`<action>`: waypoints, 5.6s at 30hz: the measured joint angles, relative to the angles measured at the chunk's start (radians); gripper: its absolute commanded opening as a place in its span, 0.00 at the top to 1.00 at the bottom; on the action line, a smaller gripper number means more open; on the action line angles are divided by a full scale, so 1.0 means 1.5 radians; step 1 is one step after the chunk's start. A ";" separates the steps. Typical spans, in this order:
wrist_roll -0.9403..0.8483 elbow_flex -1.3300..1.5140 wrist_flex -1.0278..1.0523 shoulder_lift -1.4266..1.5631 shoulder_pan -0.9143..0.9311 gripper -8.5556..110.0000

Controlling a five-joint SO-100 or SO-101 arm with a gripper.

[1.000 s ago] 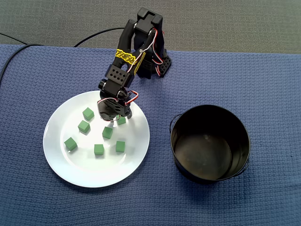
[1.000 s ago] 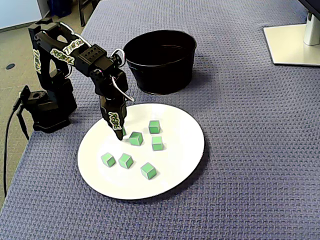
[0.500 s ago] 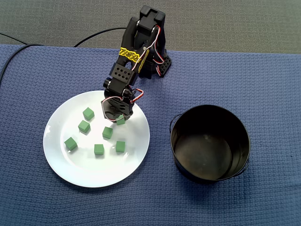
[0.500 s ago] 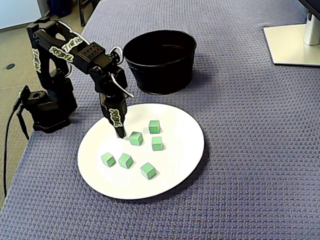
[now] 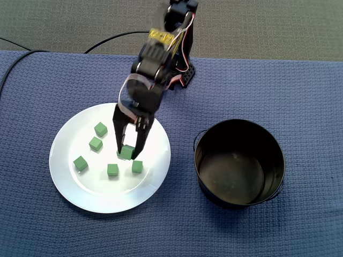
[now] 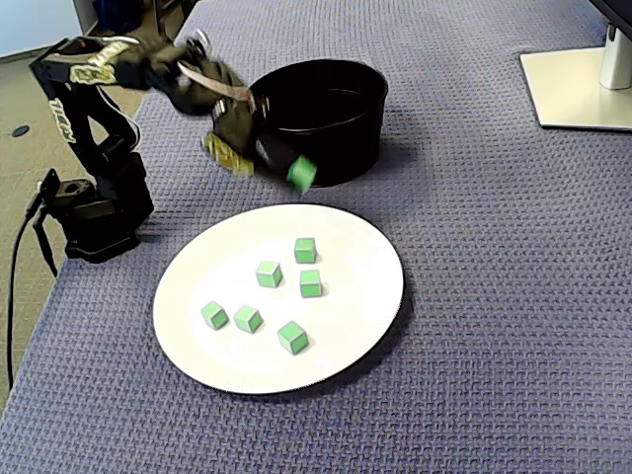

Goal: Pick up the items on the white plate and put them in the black container.

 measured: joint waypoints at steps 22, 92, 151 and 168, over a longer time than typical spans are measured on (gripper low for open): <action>0.611 -0.346 0.184 -0.154 -0.511 0.93; 0.731 -0.433 0.631 -0.536 0.156 0.59; 0.295 -0.705 0.679 -0.183 -0.066 0.93; -0.190 -0.786 0.661 -0.476 -0.510 0.93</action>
